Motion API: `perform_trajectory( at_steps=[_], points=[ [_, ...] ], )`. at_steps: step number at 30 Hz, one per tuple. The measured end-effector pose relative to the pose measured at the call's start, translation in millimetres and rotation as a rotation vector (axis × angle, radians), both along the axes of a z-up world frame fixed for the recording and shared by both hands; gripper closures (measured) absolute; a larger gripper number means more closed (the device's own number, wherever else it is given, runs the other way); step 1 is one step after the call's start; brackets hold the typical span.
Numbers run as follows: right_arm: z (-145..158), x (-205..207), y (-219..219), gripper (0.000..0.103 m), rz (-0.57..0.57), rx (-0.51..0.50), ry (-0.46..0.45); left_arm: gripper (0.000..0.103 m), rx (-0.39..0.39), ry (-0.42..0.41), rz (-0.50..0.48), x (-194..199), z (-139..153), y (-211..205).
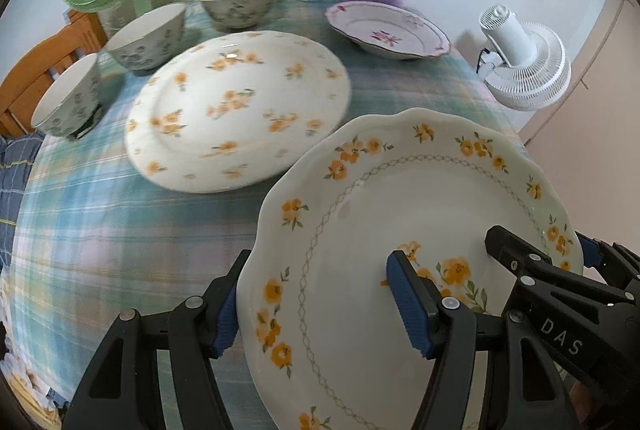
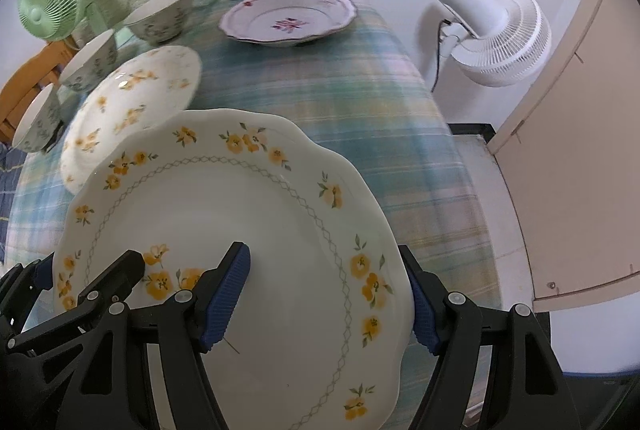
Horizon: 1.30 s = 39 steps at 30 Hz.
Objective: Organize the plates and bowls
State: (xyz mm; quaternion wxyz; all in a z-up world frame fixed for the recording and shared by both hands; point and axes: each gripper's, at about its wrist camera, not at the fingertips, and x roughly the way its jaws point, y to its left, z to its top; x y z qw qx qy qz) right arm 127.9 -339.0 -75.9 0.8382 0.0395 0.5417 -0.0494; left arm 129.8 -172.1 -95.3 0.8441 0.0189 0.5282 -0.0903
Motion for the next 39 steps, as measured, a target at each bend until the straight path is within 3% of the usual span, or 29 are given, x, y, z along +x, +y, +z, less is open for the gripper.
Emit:
perform_trajectory(
  at_steps=[10,28,31,37,39],
  points=[
    [-16.5,8.1,-42.6,0.027,-0.047,0.029,0.03,0.036,0.026,0.028,-0.016,14.1,-12.6,-38.8],
    [-34.6,28.9,-55.9,0.029,-0.057,0.061,0.054,0.036,0.076,0.048,0.041,27.8,-26.1,-48.1],
    [-33.8,27.1,-54.2,0.029,-0.057,0.048,0.049,0.033,0.078,0.045,0.036,27.3,-26.6,-46.5],
    [-30.6,20.8,-56.6,0.029,-0.067,0.035,0.032,0.012,0.091,0.045,0.053,20.2,-23.9,-40.2],
    [-29.3,18.4,-57.9,0.029,-0.069,0.04,0.033,0.009,0.092,0.042,0.05,15.9,-20.6,-38.9]
  ],
)
